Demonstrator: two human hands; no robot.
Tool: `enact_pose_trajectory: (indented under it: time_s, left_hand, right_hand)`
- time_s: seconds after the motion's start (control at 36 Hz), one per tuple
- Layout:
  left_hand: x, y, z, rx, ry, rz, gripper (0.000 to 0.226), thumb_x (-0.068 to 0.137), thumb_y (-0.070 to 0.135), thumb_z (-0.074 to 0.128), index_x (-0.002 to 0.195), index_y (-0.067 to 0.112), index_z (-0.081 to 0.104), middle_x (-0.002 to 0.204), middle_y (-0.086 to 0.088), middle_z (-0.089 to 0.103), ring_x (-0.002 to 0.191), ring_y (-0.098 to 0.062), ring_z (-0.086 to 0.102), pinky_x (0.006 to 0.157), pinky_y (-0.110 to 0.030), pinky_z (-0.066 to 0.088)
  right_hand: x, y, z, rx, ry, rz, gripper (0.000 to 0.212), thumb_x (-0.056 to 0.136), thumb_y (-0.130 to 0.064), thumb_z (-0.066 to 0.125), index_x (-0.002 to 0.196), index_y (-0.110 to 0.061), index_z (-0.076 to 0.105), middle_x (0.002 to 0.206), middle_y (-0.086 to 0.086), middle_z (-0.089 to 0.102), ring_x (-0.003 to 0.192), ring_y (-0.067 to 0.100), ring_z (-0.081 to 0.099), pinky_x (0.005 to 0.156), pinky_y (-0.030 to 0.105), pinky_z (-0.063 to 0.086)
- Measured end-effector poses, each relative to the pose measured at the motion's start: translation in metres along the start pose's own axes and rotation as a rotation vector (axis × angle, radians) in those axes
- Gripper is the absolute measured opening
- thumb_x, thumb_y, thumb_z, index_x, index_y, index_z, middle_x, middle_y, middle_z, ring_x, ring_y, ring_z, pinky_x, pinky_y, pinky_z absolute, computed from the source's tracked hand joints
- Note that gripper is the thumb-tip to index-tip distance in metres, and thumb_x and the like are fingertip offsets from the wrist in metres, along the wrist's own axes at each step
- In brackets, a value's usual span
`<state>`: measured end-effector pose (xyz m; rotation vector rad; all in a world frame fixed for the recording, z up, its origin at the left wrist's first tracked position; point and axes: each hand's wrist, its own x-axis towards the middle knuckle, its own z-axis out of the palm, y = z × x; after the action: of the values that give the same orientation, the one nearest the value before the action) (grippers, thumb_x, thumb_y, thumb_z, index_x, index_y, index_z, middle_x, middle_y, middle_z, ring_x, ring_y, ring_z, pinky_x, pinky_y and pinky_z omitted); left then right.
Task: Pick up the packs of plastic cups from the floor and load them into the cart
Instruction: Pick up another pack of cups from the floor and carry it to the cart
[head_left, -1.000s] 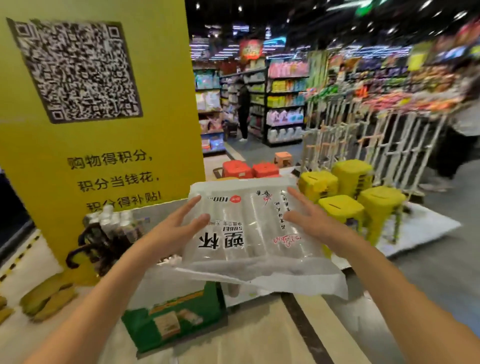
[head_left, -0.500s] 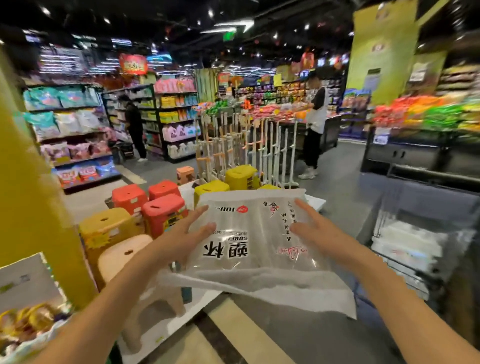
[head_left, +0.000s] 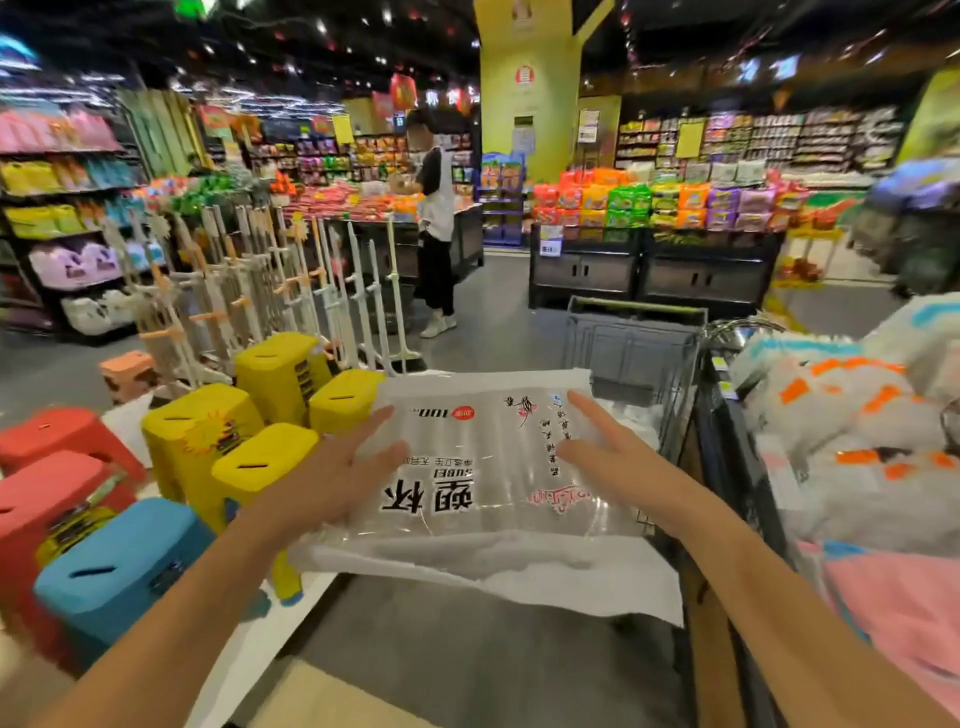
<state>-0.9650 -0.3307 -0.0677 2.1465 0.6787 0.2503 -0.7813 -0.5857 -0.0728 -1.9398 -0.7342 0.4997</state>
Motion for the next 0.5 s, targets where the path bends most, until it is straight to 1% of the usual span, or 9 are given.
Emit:
enact_pose_trajectory:
  time_s: [0.03, 0.06, 0.11, 0.17, 0.22, 0.31, 0.36, 0.44, 0.5]
  left_hand:
    - [0.013, 0.001, 0.002, -0.009, -0.027, 0.023, 0.071, 0.081, 0.070, 0.053, 0.147, 0.054, 0.029, 0.149, -0.002, 0.047, 0.126, -0.024, 0.054, 0.095, -0.034, 0.051]
    - [0.026, 0.002, 0.003, -0.016, -0.041, 0.040, 0.072, 0.081, 0.071, 0.053, 0.147, 0.054, 0.028, 0.149, 0.004, 0.047, 0.122, -0.019, 0.054, 0.095, -0.032, 0.048]
    - [0.052, 0.003, 0.006, 0.014, -0.060, 0.075, 0.071, 0.082, 0.070, 0.050, 0.147, 0.052, 0.028, 0.147, 0.000, 0.048, 0.119, -0.023, 0.057, 0.082, -0.028, 0.049]
    - [0.079, 0.002, 0.008, 0.064, -0.091, 0.102, 0.074, 0.078, 0.074, 0.048, 0.147, 0.054, 0.028, 0.149, -0.004, 0.046, 0.122, -0.033, 0.057, 0.074, -0.030, 0.052]
    - [0.100, 0.000, 0.009, 0.043, -0.125, 0.114, 0.075, 0.075, 0.076, 0.048, 0.145, 0.057, 0.028, 0.153, 0.006, 0.039, 0.120, -0.029, 0.058, 0.067, -0.027, 0.053]
    - [0.129, -0.001, 0.008, 0.045, -0.175, 0.147, 0.072, 0.080, 0.074, 0.049, 0.146, 0.057, 0.027, 0.151, 0.005, 0.043, 0.126, -0.021, 0.052, 0.096, -0.035, 0.049]
    - [0.149, 0.001, 0.005, 0.032, -0.224, 0.167, 0.074, 0.078, 0.076, 0.050, 0.145, 0.058, 0.026, 0.152, 0.004, 0.042, 0.133, -0.021, 0.047, 0.107, -0.041, 0.043]
    - [0.182, 0.005, 0.004, 0.040, -0.257, 0.208, 0.074, 0.074, 0.079, 0.052, 0.143, 0.061, 0.029, 0.143, -0.001, 0.054, 0.126, -0.024, 0.055, 0.103, -0.044, 0.048]
    - [0.198, 0.009, 0.007, 0.021, -0.288, 0.208, 0.070, 0.080, 0.072, 0.053, 0.144, 0.058, 0.030, 0.138, 0.004, 0.055, 0.118, -0.019, 0.058, 0.094, -0.037, 0.053]
  right_hand:
    - [0.006, 0.002, -0.003, -0.006, 0.016, 0.011, 0.065, 0.096, -0.041, 0.056, 0.148, -0.058, 0.021, 0.161, -0.016, 0.022, 0.133, 0.011, 0.040, 0.100, 0.030, 0.037]
    - [0.012, 0.004, -0.006, -0.013, 0.032, 0.022, 0.066, 0.096, -0.040, 0.056, 0.149, -0.056, 0.021, 0.160, -0.016, 0.023, 0.125, 0.009, 0.045, 0.094, 0.026, 0.038]
    - [0.024, 0.004, -0.009, -0.021, 0.061, 0.046, 0.067, 0.096, -0.041, 0.056, 0.150, -0.055, 0.020, 0.157, -0.016, 0.027, 0.115, 0.007, 0.050, 0.090, 0.023, 0.041]
    - [0.037, 0.006, -0.009, -0.033, 0.097, 0.079, 0.068, 0.095, -0.042, 0.057, 0.150, -0.055, 0.020, 0.161, -0.013, 0.024, 0.129, 0.013, 0.044, 0.096, 0.028, 0.038]
    - [0.047, 0.006, -0.008, -0.042, 0.148, 0.115, 0.068, 0.096, -0.040, 0.057, 0.151, -0.053, 0.020, 0.162, -0.008, 0.023, 0.134, 0.016, 0.038, 0.098, 0.030, 0.035]
    - [0.060, 0.005, -0.006, -0.067, 0.203, 0.142, 0.069, 0.095, -0.041, 0.058, 0.151, -0.053, 0.019, 0.163, -0.008, 0.021, 0.136, 0.017, 0.038, 0.099, 0.031, 0.033]
    - [0.069, 0.004, -0.006, -0.060, 0.228, 0.157, 0.069, 0.094, -0.043, 0.058, 0.150, -0.055, 0.020, 0.162, -0.010, 0.021, 0.132, 0.014, 0.040, 0.103, 0.032, 0.036]
    - [0.084, 0.001, -0.007, -0.062, 0.279, 0.186, 0.069, 0.093, -0.043, 0.057, 0.149, -0.057, 0.020, 0.162, -0.012, 0.022, 0.135, 0.018, 0.044, 0.112, 0.043, 0.039]
    - [0.092, 0.000, -0.009, -0.093, 0.305, 0.207, 0.069, 0.094, -0.042, 0.057, 0.151, -0.054, 0.019, 0.162, -0.009, 0.025, 0.135, 0.019, 0.045, 0.112, 0.046, 0.039]
